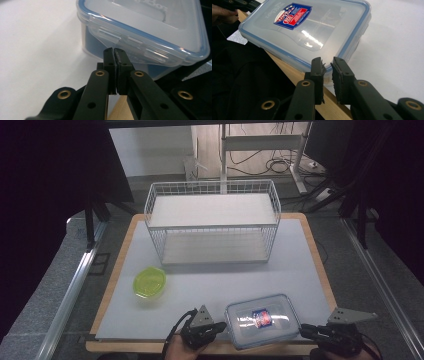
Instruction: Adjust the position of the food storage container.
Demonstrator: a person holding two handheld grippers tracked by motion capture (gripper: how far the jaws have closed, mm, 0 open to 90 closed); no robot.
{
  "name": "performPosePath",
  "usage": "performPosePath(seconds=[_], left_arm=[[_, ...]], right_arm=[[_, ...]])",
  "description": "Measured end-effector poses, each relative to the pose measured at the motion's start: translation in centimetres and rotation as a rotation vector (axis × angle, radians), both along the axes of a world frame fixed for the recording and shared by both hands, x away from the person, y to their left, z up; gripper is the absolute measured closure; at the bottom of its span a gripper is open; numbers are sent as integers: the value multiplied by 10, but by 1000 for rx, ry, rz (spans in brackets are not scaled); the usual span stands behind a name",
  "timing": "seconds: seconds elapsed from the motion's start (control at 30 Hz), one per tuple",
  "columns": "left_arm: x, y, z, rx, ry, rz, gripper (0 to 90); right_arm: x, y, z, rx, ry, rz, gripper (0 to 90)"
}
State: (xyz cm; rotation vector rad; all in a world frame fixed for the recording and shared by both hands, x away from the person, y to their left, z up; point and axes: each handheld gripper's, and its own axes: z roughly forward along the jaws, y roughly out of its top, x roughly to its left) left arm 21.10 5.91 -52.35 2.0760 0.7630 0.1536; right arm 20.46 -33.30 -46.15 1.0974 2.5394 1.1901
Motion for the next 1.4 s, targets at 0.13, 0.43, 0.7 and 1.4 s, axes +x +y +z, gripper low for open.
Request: performPosePath(seconds=[0.13,0.43,0.7,1.4], left_arm=[[3,1,-1,-7,9,12,896],[10,2,-2,-19,14,33,899],[24,8,-2,-17,19,64,897],[14,5,-8,45,78,20,880]], right_arm=[[1,0,0,6,-5,0,853],[1,2,-1,9,-19,3,898],[6,8,-3,30,-34,-11,900],[31,21,-20,-78,12,-76,899]])
